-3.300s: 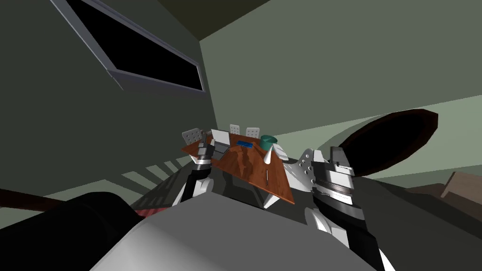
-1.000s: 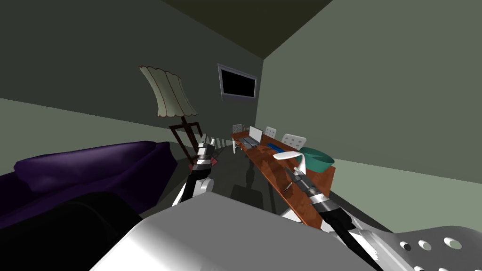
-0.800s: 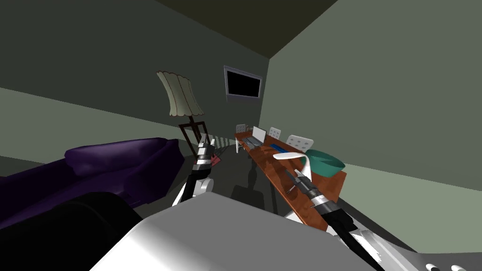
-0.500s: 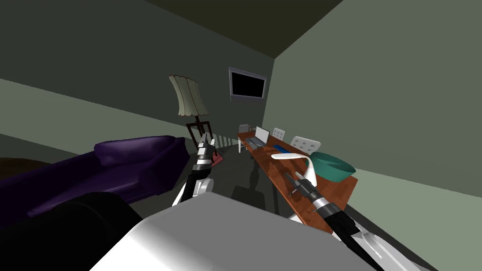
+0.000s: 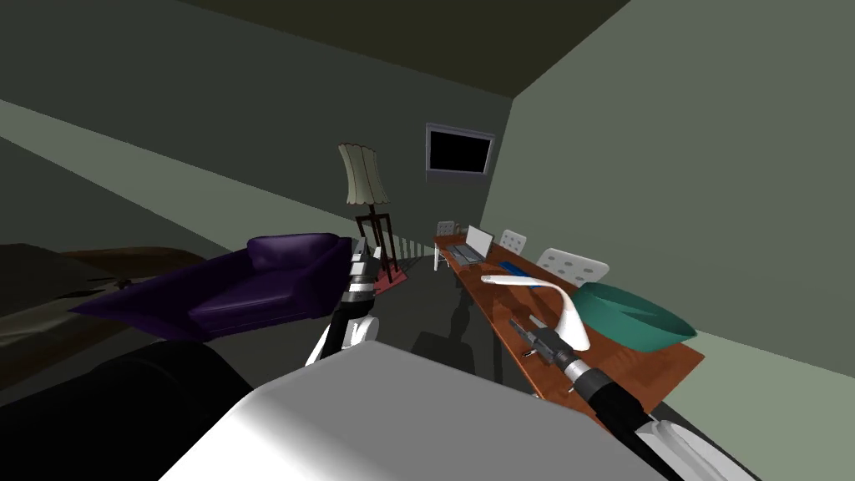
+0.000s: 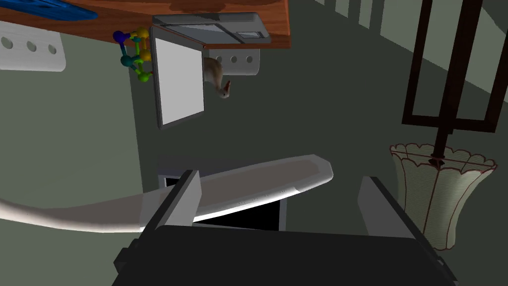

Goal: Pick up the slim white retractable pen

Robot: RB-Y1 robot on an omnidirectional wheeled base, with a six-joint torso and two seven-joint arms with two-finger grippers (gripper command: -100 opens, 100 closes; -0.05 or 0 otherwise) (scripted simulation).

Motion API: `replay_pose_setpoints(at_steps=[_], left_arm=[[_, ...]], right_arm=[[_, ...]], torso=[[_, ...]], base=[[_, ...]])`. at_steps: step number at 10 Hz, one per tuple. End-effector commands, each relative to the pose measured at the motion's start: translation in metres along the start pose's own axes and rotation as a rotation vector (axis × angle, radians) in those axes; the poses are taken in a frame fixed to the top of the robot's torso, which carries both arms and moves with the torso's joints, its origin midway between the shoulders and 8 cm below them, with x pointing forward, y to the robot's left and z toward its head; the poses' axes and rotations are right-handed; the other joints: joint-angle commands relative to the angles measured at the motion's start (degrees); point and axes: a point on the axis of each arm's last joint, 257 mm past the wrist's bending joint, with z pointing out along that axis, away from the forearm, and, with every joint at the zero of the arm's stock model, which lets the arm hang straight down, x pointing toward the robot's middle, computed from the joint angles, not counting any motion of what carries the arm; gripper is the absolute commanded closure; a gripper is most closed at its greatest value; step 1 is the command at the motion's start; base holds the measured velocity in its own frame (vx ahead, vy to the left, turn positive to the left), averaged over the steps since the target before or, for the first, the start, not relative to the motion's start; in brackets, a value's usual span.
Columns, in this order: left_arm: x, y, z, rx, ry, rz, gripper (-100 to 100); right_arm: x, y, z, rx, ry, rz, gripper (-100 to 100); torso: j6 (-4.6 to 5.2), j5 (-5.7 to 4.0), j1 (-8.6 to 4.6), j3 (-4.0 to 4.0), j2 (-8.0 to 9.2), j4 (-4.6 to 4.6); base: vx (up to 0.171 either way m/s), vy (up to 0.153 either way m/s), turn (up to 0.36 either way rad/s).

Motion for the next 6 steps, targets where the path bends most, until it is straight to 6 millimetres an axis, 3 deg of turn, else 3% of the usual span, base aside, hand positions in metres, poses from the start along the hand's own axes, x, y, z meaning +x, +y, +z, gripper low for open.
replay_pose_setpoints(at_steps=[1, 2, 3, 6], left_arm=[[0.0, 0.0, 0.0, 0.0, 0.0, 0.0, 0], [0.0, 0.0, 0.0, 0.0, 0.0, 0.0, 0], [0.0, 0.0, 0.0, 0.0, 0.0, 0.0, 0], [0.0, 0.0, 0.0, 0.0, 0.0, 0.0, 0]], right_arm=[[0.023, -0.012, -0.008, 0.01, 0.075, -0.058, -100], [0.027, -0.011, -0.008, 0.008, 0.087, -0.083, -100], [0.047, -0.024, -0.019, 0.017, 0.152, -0.124, -100], [0.073, -0.036, -0.032, 0.016, 0.244, -0.22, -100]], torso=[[0.0, 0.0, 0.0, 0.0, 0.0, 0.0], [-0.09, 0.0, 0.01, 0.0, 0.02, 0.0], [-0.04, 0.0, -0.03, 0.01, 0.02, 0.0], [-0.08, -0.02, -0.08, 0.05, 0.09, 0.02]], base=[[-0.051, -0.005, 0.322], [-0.053, -0.019, 0.294], [-0.067, -0.03, 0.384], [-0.065, -0.025, 0.29]])
